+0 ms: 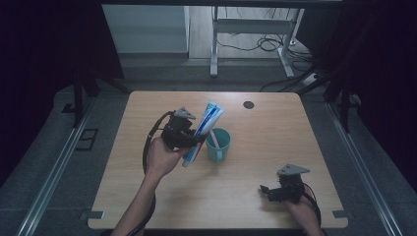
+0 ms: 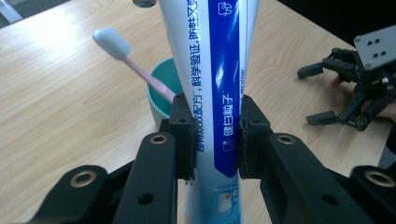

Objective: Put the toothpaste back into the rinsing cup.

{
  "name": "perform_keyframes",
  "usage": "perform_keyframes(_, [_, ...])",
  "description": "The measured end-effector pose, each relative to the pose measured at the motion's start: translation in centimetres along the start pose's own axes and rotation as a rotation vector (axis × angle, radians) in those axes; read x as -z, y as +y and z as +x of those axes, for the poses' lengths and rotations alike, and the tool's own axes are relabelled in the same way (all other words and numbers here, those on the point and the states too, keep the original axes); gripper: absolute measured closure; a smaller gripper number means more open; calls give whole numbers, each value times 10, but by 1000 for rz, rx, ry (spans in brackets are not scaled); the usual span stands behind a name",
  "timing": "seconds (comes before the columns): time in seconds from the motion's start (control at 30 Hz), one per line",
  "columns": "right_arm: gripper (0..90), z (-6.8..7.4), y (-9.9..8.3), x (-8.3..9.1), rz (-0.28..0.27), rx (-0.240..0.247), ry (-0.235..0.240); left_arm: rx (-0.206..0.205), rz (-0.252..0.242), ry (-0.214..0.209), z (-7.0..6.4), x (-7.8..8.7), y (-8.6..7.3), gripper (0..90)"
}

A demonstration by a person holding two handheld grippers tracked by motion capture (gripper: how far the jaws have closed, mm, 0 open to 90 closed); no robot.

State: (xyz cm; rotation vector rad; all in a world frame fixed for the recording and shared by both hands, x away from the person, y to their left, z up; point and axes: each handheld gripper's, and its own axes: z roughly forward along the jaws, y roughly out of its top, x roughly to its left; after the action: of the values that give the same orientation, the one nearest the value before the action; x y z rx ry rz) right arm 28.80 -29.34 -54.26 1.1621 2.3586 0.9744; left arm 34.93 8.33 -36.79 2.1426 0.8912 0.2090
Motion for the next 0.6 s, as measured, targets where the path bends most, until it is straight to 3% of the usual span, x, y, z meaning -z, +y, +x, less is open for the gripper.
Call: perform_keyframes(0.6, [20,0,0,0,0,0,0,-16,-96,16,-4,-19,16,724])
